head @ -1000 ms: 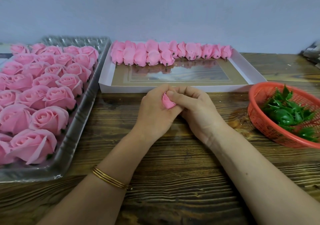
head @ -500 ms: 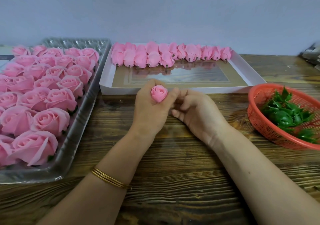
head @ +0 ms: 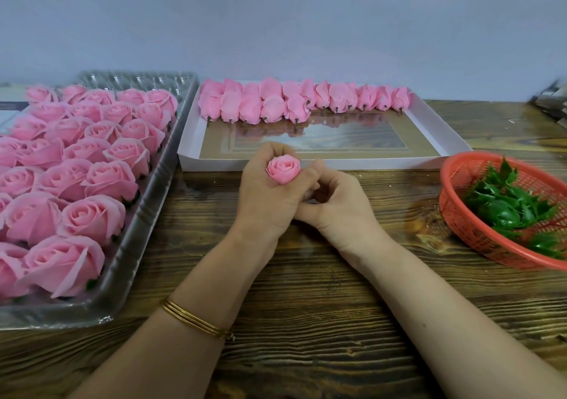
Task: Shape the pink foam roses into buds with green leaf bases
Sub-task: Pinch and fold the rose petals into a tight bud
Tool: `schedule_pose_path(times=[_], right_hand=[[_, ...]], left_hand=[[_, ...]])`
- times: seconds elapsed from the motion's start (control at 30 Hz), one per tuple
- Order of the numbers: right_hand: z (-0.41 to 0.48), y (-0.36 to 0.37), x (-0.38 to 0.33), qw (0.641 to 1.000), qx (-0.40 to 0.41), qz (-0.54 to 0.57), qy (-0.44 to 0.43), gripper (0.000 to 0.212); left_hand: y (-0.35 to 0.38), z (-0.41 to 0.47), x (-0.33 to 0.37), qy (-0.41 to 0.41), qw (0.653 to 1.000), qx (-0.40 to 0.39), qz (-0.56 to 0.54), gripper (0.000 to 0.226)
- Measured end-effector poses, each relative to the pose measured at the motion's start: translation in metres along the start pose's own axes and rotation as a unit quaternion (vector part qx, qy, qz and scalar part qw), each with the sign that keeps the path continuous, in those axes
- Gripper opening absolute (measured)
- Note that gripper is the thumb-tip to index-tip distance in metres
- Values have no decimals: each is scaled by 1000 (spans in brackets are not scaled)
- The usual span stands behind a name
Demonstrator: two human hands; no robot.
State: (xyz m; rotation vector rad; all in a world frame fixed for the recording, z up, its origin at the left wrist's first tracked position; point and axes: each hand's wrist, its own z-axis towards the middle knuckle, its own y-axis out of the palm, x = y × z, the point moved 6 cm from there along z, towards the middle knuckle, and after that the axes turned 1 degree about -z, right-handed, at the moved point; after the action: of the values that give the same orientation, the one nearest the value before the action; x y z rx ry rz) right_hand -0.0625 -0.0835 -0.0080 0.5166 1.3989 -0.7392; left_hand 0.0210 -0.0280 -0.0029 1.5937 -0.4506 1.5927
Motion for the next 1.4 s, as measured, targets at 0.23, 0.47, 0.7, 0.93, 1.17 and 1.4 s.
schedule_pose_path(times=[0.23,0.47,0.7,0.93,1.17,1.4], right_hand=[[2,-1,3,996,-70,51,27,26],[2,2,2,993,-100,57,15,46],[2,-1,-1,998,-56,23,-9,44],[2,-2,3,994,-92,48,30,21],[4,0,5,990,-116,79,25,29],[3,0,1,997,-80,19,-10,46]], left_hand=[[5,1,1,-6,998,-59,29,18],[2,1,1,0,999,-28,30,19],[3,1,0,-5,999,-29,17,19],[7,0,1,-26,996,-82,28,13],[5,1,0,-23,998,-49,21,15],[6,1,-2,-13,998,-56,18,13]])
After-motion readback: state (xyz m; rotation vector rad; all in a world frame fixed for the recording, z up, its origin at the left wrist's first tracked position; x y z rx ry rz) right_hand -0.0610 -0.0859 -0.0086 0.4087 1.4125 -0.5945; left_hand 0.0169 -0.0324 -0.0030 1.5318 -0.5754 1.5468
